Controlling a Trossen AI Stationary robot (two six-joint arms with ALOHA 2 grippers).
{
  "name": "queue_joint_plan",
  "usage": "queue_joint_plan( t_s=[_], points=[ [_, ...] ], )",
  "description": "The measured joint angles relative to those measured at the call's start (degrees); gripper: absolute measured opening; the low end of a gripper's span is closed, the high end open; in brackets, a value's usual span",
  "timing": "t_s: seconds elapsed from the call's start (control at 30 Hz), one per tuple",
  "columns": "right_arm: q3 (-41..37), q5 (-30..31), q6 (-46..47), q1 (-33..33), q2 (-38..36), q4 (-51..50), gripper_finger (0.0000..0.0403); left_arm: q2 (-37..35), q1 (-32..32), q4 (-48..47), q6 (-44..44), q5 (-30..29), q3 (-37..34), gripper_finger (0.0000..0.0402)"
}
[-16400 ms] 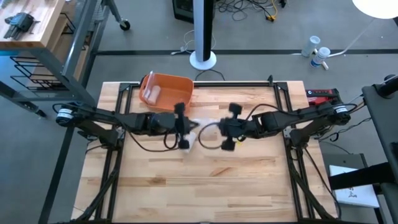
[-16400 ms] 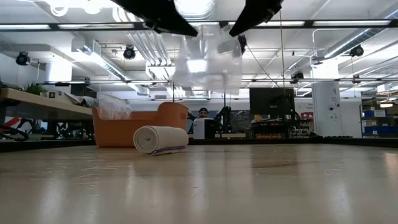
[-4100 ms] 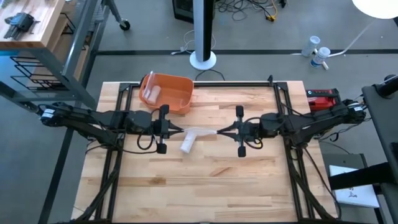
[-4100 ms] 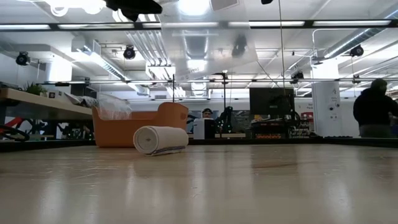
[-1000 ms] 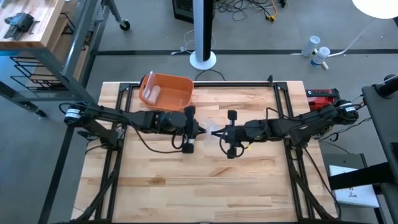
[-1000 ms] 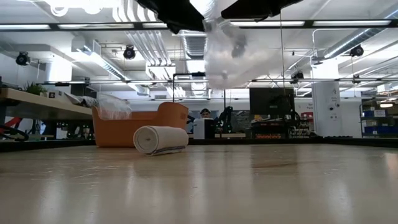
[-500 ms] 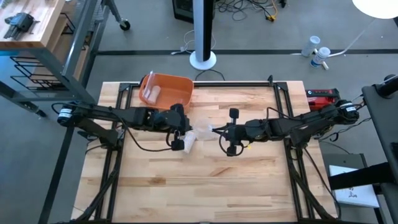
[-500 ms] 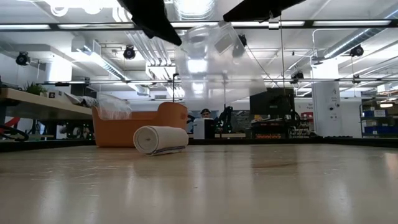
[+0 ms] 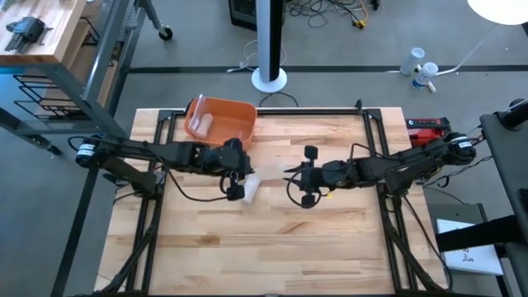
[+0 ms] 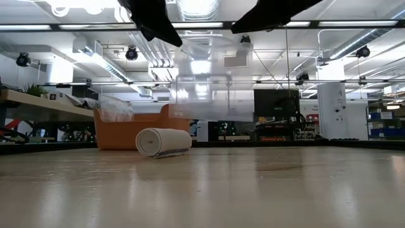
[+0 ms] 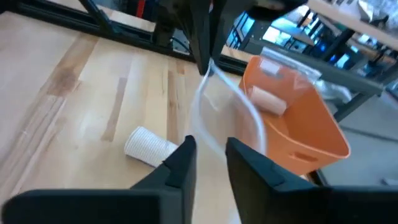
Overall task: Roll bandage
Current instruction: Put the rolled white bandage into the transparent zip bag
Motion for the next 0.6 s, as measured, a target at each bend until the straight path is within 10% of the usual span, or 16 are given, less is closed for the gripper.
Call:
queue_joint_plan(
  t_s=[0.3,0.6],
  points=[
    [0.17,-1.38,2.44,1.01,0.89,0.07,0.0149,-0.72,0.28,-7.59,-3.07,-2.14,2.4,0.0],
    [7.9,-8.23,2.15,0.76,18.04,0.38,0.0191,-3.88,6.17,-14.32,-4.73,-1.92,2.0,0.0]
  ],
)
